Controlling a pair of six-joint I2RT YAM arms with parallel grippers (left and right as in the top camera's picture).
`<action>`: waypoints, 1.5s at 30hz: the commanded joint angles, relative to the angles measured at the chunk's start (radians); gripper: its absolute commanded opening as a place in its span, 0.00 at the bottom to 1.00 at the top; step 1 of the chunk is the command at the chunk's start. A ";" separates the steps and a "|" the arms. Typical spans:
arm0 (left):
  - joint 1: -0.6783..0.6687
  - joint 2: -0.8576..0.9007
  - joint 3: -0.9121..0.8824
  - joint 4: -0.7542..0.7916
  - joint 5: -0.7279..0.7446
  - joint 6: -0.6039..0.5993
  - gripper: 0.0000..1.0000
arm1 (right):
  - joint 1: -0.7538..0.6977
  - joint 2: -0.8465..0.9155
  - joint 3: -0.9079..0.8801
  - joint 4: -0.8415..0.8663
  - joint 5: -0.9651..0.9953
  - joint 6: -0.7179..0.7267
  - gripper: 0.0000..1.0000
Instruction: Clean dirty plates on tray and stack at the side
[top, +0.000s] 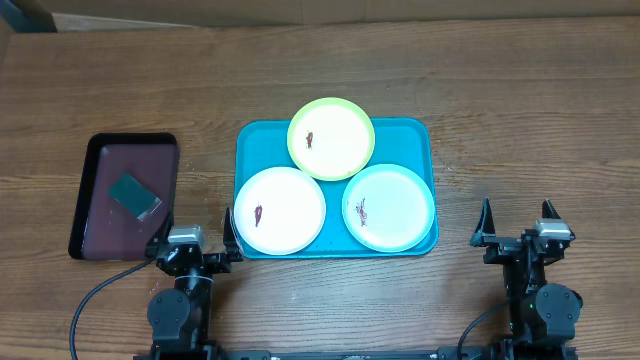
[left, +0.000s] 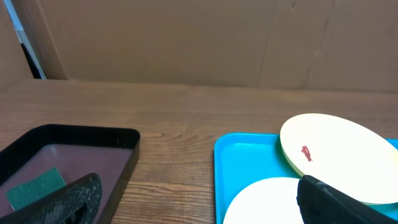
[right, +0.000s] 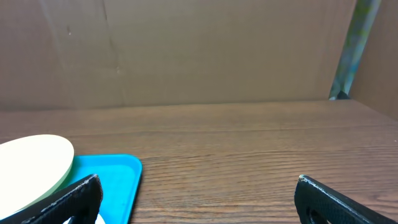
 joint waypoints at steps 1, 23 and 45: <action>-0.007 -0.010 -0.003 0.002 -0.006 -0.010 1.00 | 0.006 -0.009 -0.011 0.007 -0.001 -0.001 1.00; -0.007 -0.010 -0.003 0.002 -0.006 -0.010 1.00 | 0.006 -0.009 -0.011 0.007 -0.001 -0.001 1.00; -0.006 0.097 0.342 0.082 0.034 -0.068 1.00 | 0.006 -0.009 -0.011 0.007 -0.001 -0.001 1.00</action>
